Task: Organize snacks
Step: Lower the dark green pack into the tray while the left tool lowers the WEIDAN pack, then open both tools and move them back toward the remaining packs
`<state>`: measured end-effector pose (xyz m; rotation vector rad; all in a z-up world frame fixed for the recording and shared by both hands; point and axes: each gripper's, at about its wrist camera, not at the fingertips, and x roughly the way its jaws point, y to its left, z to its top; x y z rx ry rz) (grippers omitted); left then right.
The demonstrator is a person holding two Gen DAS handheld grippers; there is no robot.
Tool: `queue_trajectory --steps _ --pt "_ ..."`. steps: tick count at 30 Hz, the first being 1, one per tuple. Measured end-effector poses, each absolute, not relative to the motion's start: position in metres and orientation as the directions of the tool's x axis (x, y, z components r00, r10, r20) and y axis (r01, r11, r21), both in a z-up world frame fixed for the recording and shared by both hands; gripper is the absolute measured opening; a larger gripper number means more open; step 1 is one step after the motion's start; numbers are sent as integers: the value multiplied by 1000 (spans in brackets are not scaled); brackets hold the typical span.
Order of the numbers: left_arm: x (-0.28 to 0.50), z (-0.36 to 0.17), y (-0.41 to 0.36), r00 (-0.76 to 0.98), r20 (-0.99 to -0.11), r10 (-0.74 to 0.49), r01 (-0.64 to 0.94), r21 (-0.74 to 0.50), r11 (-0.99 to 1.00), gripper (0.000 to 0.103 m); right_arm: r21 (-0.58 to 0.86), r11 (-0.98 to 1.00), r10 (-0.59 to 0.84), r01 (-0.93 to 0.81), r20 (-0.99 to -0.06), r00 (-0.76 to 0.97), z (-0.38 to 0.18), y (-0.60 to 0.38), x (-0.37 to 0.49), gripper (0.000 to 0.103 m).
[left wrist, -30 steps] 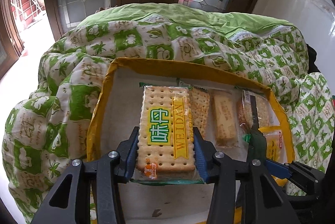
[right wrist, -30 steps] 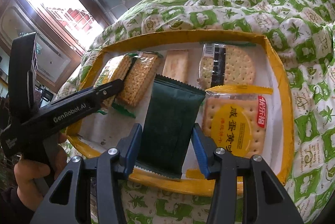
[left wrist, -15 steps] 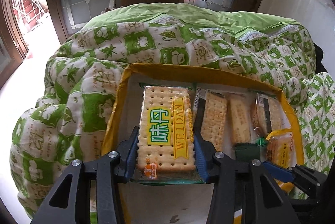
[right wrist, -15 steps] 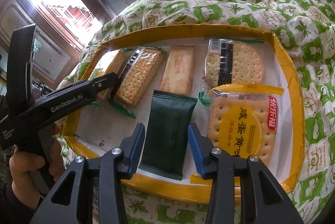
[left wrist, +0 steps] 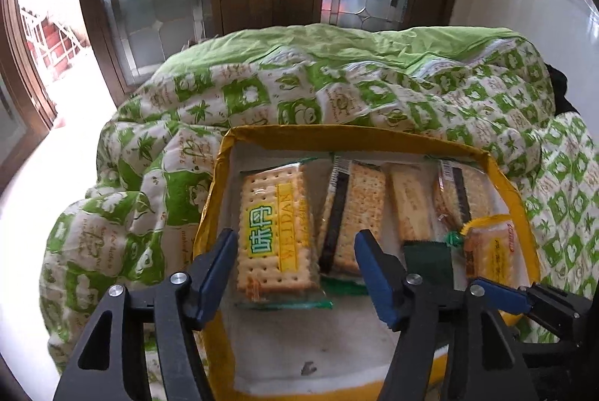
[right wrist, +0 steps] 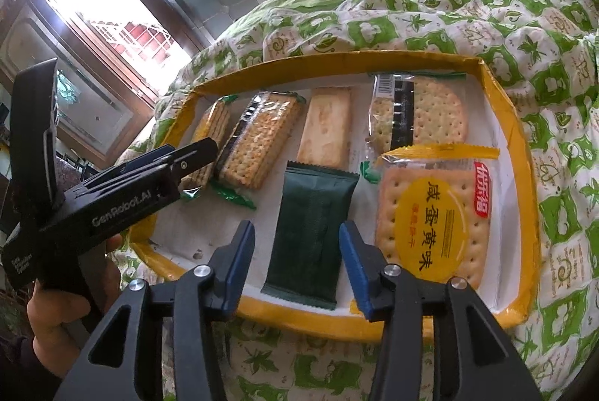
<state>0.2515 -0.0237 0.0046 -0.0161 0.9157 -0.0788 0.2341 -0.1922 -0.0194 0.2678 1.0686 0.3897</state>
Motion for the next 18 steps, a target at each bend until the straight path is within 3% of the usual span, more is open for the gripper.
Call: queue_trajectory --steps 9,11,18 --pt "217 24 -27 635 -768 -85 64 -58 996 75 396 901 432 -180 -767 475 -2 -200 203 56" --pt "206 27 -23 639 -764 -91 55 -74 996 75 397 900 432 -179 -761 484 1 -203 194 63" --pt "168 25 0 625 -771 -126 1 -160 987 82 397 903 424 -165 -761 491 1 -213 159 68"
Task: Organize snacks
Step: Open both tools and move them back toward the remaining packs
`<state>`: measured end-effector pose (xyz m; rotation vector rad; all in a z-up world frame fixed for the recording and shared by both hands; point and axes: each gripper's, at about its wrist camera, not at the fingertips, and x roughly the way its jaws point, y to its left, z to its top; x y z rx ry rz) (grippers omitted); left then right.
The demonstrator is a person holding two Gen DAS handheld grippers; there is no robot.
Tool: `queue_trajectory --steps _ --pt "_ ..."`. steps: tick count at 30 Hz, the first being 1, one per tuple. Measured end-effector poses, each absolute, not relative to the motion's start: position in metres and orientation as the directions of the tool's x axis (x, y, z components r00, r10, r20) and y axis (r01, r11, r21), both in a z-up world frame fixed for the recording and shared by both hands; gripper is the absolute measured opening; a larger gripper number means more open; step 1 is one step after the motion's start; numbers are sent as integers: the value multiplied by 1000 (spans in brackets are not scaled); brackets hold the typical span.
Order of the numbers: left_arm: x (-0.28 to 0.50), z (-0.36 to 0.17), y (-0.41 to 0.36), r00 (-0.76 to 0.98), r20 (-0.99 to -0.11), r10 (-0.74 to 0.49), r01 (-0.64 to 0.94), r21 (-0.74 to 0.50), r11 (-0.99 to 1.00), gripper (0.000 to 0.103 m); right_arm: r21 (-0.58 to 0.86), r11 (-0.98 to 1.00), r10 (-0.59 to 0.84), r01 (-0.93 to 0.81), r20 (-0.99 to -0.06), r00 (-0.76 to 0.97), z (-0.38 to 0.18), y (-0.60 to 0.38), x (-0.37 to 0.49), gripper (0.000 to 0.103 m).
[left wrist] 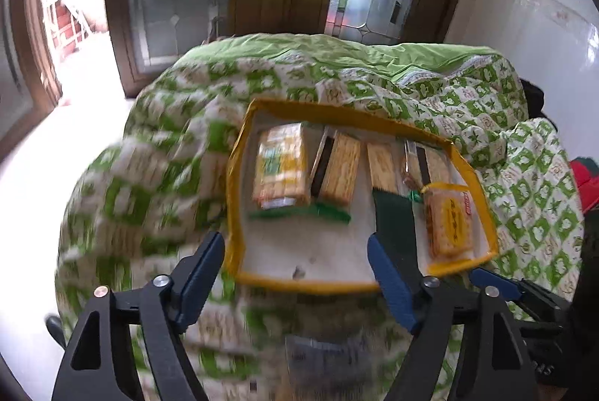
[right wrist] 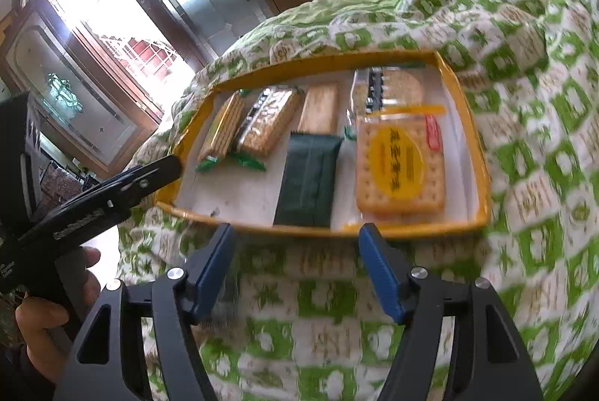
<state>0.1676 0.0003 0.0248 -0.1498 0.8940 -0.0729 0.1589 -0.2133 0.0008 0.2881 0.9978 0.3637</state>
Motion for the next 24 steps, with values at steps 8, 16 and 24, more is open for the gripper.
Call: queue_trajectory --steps 8,16,24 --pt "133 23 12 621 -774 -123 -39 -188 981 82 395 904 424 -166 -769 479 -4 -212 139 68" --pt "95 16 28 626 -774 -93 -83 -185 979 82 386 899 439 -209 -782 443 -10 -200 127 68" --pt "48 -5 28 604 -794 -73 -74 -147 986 82 375 894 446 -243 -793 416 -14 -187 125 68"
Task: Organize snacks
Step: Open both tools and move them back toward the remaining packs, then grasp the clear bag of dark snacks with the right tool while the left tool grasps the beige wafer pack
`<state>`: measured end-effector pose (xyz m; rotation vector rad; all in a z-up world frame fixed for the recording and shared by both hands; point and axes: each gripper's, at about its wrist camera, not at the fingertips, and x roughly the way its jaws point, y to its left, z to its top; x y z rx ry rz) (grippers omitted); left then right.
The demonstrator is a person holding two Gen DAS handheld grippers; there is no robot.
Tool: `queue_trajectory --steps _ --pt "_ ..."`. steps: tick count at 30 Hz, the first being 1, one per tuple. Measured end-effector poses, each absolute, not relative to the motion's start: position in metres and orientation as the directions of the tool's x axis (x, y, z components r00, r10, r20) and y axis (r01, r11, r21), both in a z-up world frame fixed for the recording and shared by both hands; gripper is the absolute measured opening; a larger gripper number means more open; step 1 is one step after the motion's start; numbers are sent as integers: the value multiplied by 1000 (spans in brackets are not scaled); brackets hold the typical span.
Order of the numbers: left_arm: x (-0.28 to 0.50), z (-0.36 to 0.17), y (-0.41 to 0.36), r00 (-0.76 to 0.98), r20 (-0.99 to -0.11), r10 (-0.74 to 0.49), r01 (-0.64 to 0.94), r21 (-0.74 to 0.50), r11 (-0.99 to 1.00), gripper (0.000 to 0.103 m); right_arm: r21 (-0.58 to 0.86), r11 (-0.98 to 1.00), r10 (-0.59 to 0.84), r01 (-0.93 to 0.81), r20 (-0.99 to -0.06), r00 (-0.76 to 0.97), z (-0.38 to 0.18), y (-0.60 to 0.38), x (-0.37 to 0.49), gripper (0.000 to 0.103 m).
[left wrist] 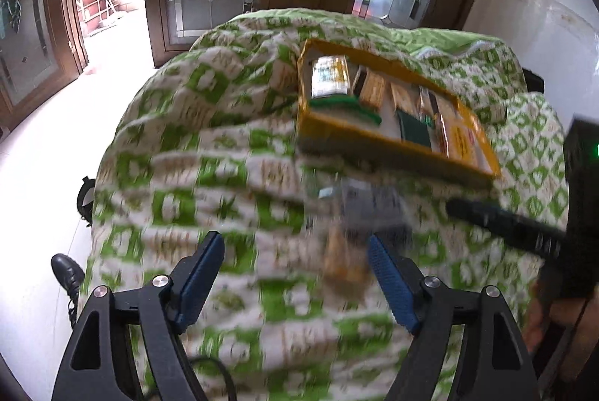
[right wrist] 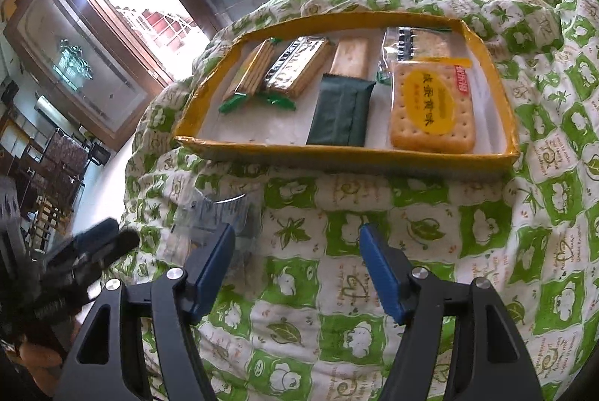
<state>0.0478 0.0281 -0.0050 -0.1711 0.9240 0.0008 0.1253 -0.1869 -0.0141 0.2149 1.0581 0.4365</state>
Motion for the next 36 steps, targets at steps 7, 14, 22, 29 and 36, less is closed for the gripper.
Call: queue_trajectory --steps 7,14,22,29,36 --pt "35 -20 15 580 -811 -83 -22 -117 993 82 358 894 442 -269 -806 395 -19 -176 122 68" --pt "40 -38 3 547 -827 -132 22 -144 989 82 379 882 461 -279 -812 357 -22 -163 124 77" --pt "52 -51 3 545 -825 -151 -1 -181 984 82 433 856 505 -281 -815 284 -27 -141 136 80" --pt "61 -56 0 549 -818 -169 3 -201 980 49 437 847 509 -304 -831 225 -40 -110 145 84" --pt "62 -58 2 550 -817 -170 -5 -207 978 44 288 886 395 -362 -879 267 -47 -83 145 64"
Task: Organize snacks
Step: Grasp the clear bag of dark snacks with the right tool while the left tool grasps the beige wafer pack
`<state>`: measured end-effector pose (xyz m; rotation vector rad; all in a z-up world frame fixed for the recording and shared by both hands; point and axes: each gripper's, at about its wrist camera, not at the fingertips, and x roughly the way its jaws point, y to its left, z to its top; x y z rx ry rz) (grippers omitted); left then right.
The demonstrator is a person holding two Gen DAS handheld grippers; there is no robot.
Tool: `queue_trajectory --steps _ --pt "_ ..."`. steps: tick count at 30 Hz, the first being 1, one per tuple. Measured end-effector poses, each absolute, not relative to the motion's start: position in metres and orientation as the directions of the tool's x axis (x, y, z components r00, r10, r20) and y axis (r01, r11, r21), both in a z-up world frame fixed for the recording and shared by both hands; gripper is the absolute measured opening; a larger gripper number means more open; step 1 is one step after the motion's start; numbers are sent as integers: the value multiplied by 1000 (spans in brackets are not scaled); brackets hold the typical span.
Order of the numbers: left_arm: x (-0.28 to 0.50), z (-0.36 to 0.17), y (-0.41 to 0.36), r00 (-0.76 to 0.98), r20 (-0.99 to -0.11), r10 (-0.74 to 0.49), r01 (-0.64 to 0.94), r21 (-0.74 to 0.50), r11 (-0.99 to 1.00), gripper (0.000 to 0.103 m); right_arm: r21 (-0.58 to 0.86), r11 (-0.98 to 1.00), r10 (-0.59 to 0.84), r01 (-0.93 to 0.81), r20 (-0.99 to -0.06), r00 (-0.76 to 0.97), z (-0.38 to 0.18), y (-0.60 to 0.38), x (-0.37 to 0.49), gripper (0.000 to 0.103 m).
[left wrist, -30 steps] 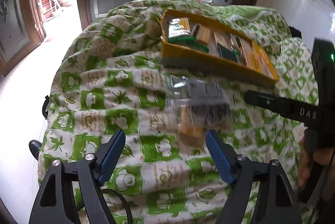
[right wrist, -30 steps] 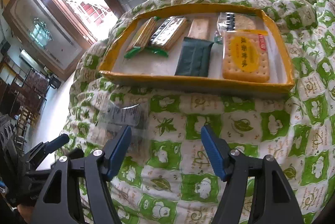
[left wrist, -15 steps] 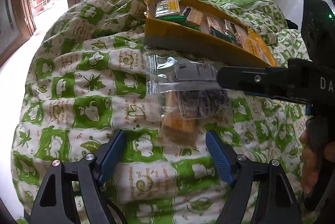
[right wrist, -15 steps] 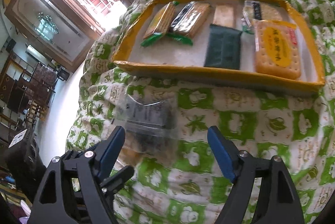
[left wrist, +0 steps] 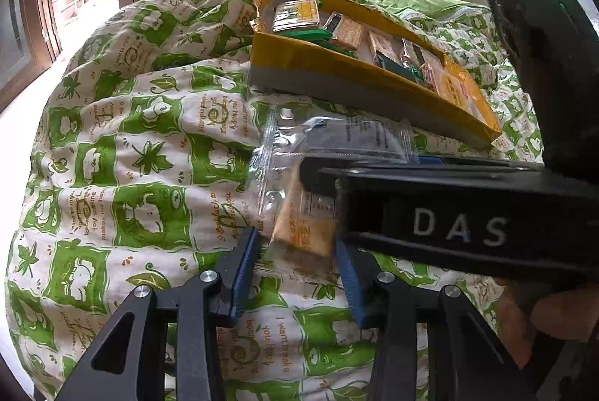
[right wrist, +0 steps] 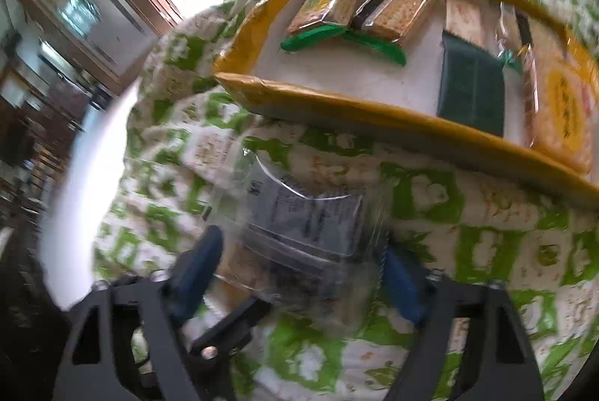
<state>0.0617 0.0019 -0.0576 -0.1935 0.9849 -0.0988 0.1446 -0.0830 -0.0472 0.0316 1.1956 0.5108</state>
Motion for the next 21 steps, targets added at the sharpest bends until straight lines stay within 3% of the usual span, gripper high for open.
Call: queue_trajectory --steps 5,17,21 --pt "65 -56 2 535 -826 -175 -4 -210 978 44 308 893 408 -328 -862 302 -41 -98 145 42" --pt "89 -59 -21 494 -863 -102 71 -77 995 49 340 923 382 -183 -869 315 -38 -159 135 38" --pt "92 -59 -24 501 -860 -92 82 -58 995 44 355 925 380 -135 -871 310 -40 -179 130 38"
